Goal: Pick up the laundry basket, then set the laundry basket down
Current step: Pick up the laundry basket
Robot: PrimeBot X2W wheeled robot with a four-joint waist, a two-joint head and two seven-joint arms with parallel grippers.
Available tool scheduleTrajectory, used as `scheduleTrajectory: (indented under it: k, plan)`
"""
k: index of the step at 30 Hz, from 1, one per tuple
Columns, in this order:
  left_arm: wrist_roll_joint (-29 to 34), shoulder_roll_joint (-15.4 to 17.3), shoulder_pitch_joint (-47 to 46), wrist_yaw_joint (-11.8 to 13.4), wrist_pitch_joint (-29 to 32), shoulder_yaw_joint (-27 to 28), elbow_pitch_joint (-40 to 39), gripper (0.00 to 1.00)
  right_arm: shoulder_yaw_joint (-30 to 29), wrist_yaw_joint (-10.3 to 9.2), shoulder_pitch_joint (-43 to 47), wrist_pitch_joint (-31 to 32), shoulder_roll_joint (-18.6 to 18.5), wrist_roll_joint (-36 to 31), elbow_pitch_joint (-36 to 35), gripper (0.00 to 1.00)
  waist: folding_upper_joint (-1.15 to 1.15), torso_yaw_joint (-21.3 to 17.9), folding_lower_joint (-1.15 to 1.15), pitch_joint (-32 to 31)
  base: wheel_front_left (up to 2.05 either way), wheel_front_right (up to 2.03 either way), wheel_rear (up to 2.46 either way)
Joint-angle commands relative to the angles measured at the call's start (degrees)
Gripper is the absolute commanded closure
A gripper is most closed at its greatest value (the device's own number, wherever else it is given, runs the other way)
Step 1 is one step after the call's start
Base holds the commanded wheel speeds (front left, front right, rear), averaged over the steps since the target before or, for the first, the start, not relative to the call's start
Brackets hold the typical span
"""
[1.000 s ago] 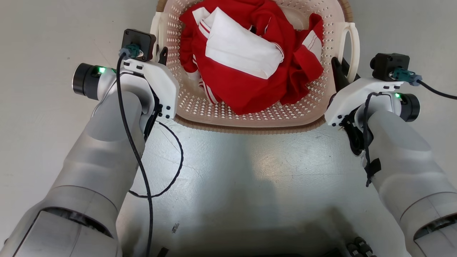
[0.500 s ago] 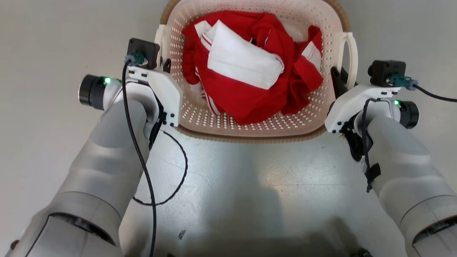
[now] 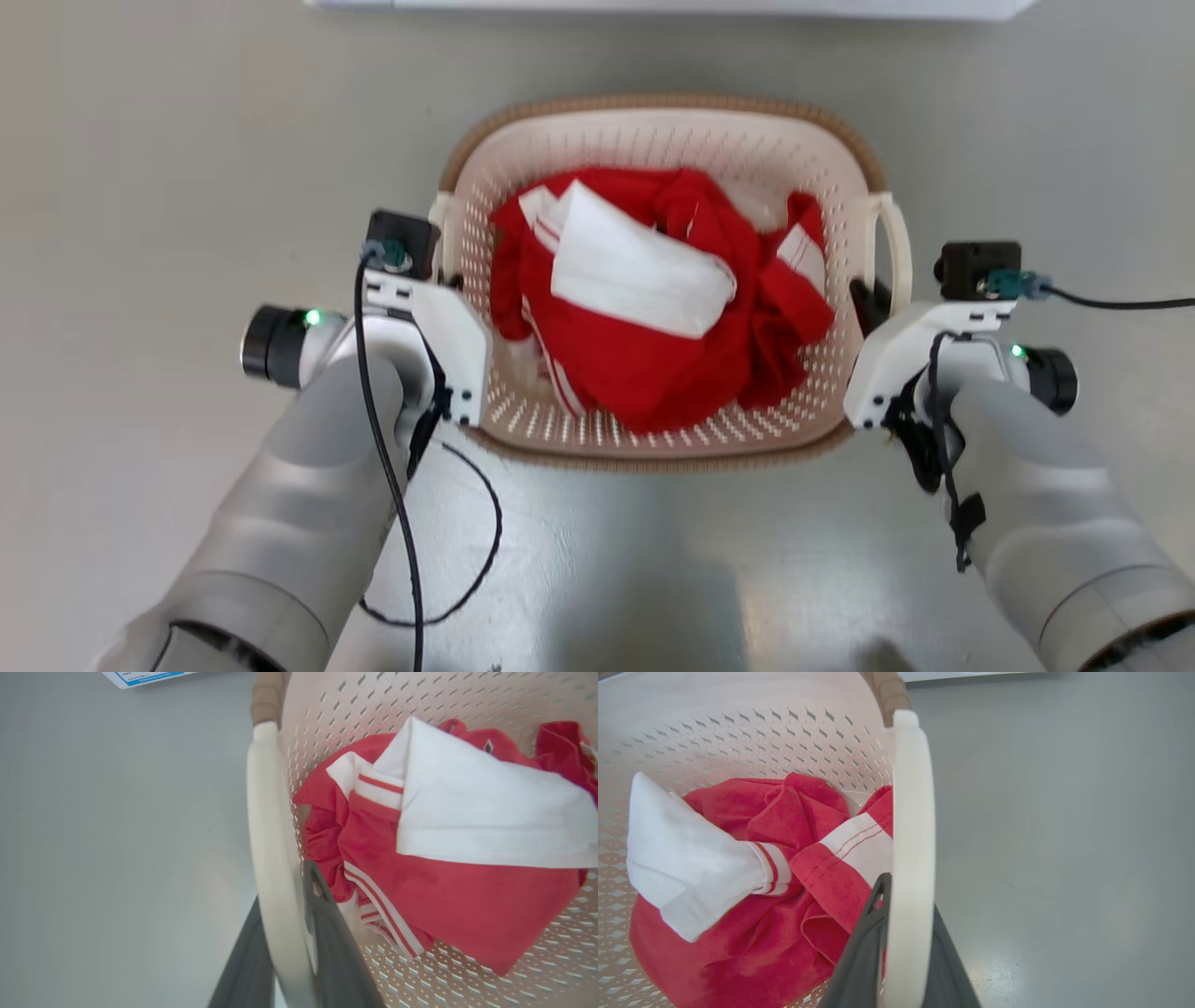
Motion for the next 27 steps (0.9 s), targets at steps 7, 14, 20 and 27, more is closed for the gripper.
scheduleTrajectory:
  k: [7,14,20,27]
  plan:
    - [-2.87,0.55,5.58,-0.61,3.14,-1.80,0.18,1.00,3.09,0.42,5.91,2.85,1.62,1.85,-0.75,1.00,0.00,-0.96,0.00,-11.22,0.00,0.00,0.00]
    - [-5.04,0.55,10.53,-1.30,5.81,-3.13,1.41,1.00,5.72,0.42,10.18,5.67,1.62,4.65,-1.62,1.00,0.00,-2.15,0.00,-19.93,0.00,0.00,0.00]
    - [-5.50,0.66,15.32,-2.93,5.80,-4.00,2.73,1.00,8.69,0.42,13.89,8.52,1.62,7.17,-2.90,1.00,0.00,-3.05,0.00,-26.11,0.00,0.00,0.00]
    - [-6.26,1.31,19.41,-4.81,6.28,-4.55,3.28,1.00,11.81,0.42,16.28,11.52,1.62,9.91,-3.59,1.00,0.00,-4.08,0.00,-31.85,0.00,0.00,0.00]
